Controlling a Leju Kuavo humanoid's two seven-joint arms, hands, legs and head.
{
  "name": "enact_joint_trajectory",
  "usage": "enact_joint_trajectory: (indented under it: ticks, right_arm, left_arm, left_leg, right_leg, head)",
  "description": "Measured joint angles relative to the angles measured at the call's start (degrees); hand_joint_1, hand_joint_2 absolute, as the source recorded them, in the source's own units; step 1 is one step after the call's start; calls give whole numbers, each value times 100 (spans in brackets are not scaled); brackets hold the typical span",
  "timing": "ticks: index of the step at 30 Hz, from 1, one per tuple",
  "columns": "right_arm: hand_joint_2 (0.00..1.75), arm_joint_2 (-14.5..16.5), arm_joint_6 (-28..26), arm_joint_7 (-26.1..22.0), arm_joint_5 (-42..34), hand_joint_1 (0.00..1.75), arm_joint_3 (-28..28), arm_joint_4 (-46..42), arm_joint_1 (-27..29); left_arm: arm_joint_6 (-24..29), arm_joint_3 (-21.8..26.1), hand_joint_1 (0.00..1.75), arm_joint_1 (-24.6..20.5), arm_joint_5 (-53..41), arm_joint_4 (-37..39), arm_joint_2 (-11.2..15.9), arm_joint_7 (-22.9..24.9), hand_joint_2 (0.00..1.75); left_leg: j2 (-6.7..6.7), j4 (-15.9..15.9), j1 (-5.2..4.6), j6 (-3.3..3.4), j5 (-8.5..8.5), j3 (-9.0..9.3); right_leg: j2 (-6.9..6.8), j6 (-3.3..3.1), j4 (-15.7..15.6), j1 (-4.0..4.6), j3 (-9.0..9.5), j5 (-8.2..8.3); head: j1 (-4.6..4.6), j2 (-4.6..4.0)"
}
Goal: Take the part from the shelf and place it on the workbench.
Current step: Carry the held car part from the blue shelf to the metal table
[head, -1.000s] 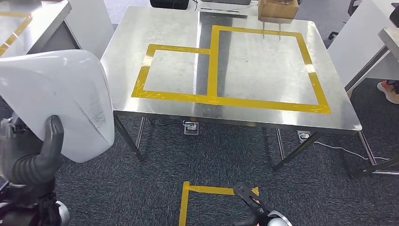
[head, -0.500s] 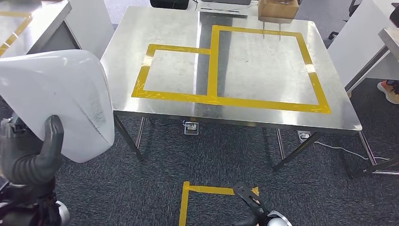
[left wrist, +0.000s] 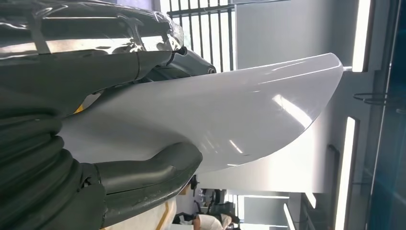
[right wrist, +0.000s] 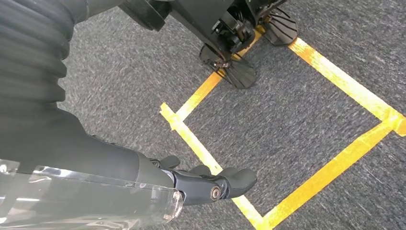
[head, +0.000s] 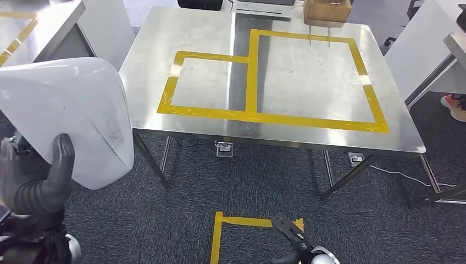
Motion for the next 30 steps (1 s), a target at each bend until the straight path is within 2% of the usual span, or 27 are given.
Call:
enact_joint_trajectory:
  ticks: [1,3,4,5,6,8,9,10,12,15,16,18,19,20,21,23,24,25,26,28,30]
  right_arm:
    - [175,1,-1,-1,-3,0,-1,1,1]
    - [175,1,-1,-2,-10,0,-1,4,16]
    - [175,2,-1,-2,-14,0,-1,8,32]
    - [175,3,0,-2,-15,0,-1,11,48]
    - [175,4,0,-2,-16,0,-1,13,59]
    - [175,2,-1,-2,-17,0,-3,16,66]
    - [175,-3,-2,-3,-19,0,-3,17,65]
    - [175,-9,-3,-3,-20,0,-4,19,63]
    - [175,-27,-6,-4,-24,0,-6,25,64]
    - [175,-47,-7,-9,-26,0,-8,28,70]
    - [175,-48,-7,-11,-26,0,-7,27,71]
    - [175,-48,-6,-13,-26,0,-5,28,74]
    - [175,-46,-5,-13,-27,0,-4,29,80]
    - [175,-43,-5,-13,-28,0,-3,29,87]
    - [175,-36,-5,-13,-30,0,-3,29,94]
    - [175,-22,-5,-13,-30,0,-3,30,94]
    - [175,-21,-5,-13,-31,0,-5,32,86]
    - [175,-22,-5,-13,-31,0,-7,34,77]
    - [175,-23,-4,-13,-31,0,-7,37,64]
    - [175,-15,-3,-13,-31,0,-7,40,45]
    - [175,-4,-3,-13,-31,0,-7,41,32]
  left_arm:
    - [0,-1,175,-5,0,-2,0,-1,175]
    - [0,-1,175,-12,0,-3,-1,-1,175]
    - [1,-1,175,-11,0,-2,-1,0,175]
    - [1,-2,175,-10,0,-2,-1,0,175]
    - [2,-2,175,-10,0,-1,0,-1,175]
    - [3,-1,175,-10,0,-1,0,-4,175]
    - [4,-1,175,-14,0,1,-1,-7,175]
    - [5,-1,175,-15,0,3,-1,-10,175]
    - [9,-2,175,-17,1,7,-4,-15,175]
    - [15,2,175,-22,3,2,-5,-18,175]
    - [16,3,175,-26,4,-1,-4,-19,175]
    - [17,4,175,-27,4,3,-1,-21,175]
    - [17,4,175,-25,5,6,-1,-20,175]
    - [17,4,175,-21,6,9,-1,-20,175]
    - [17,4,175,-20,8,11,-1,-19,175]
    - [17,4,175,-20,11,11,-1,-19,175]
    - [18,3,175,-20,14,15,-2,-19,175]
    - [19,4,175,-25,15,16,-3,-22,175]
    - [20,4,175,-21,16,20,-4,-26,175]
    - [22,7,175,-16,18,24,-5,-36,175]
    - [23,9,175,-12,18,26,-7,-46,175]
  left_leg:
    - [6,-27,8,23,4,32]
    - [12,-38,-10,55,-15,65]
    - [8,-38,-22,64,-29,82]
    - [2,-38,-34,71,-51,106]
    - [-6,-38,-46,69,-77,143]
    - [-11,-42,-57,49,-148,237]
    - [-8,-44,-63,27,-180,271]
    - [-2,-46,-54,-2,-202,284]
    - [11,-60,-31,-72,-223,276]
    - [29,-17,-22,-176,-295,290]
    - [29,160,-20,-206,-376,204]
    - [24,831,8,-259,-598,-219]
    - [24,1162,22,-284,-664,-467]
    - [25,1351,37,-308,-625,-652]
    - [27,1341,50,-330,-467,-736]
    - [49,813,70,-374,70,-611]
    - [69,542,66,-392,257,-505]
    - [87,313,61,-371,322,-403]
    - [99,208,53,-328,292,-351]
    - [93,142,40,-187,154,-304]
    - [86,134,38,-96,95,-238]
  right_leg:
    - [-10,-4,261,4,-123,-130]
    - [-16,-26,1040,16,-529,-440]
    - [-16,-39,1364,19,-717,-520]
    - [-16,-59,1505,22,-823,-483]
    - [-16,-90,1427,29,-826,-327]
    - [-16,-193,779,66,-586,156]
    - [-20,-255,463,100,-453,321]
    - [-25,-313,220,135,-346,387]
    - [-31,-382,47,189,-273,325]
    - [-23,-397,-178,161,-111,293]
    - [-24,-400,-252,139,-31,291]
    - [-28,-409,-306,122,84,243]
    - [-30,-407,-306,118,130,201]
    - [-31,-396,-300,113,183,148]
    - [-29,-380,-289,103,247,89]
    - [-19,-317,-251,62,403,-58]
    - [-9,-269,-224,55,459,-137]
    - [0,-221,-195,54,490,-202]
    - [5,-181,-176,59,502,-247]
    - [9,-127,-163,68,505,-269]
    - [-2,-90,11,61,443,-268]
  head:
    - [5,0]
    - [15,0]
    - [17,0]
    - [18,0]
    - [19,0]
    - [19,0]
    - [8,0]
    - [10,0]
    - [13,0]
    - [10,0]
    - [-7,0]
    - [-49,0]
    - [-63,0]
    - [-71,0]
    - [-77,0]
    - [-84,0]
    - [-104,0]
    - [-128,0]
    - [-134,0]
    - [-114,0]
    - [-68,0]
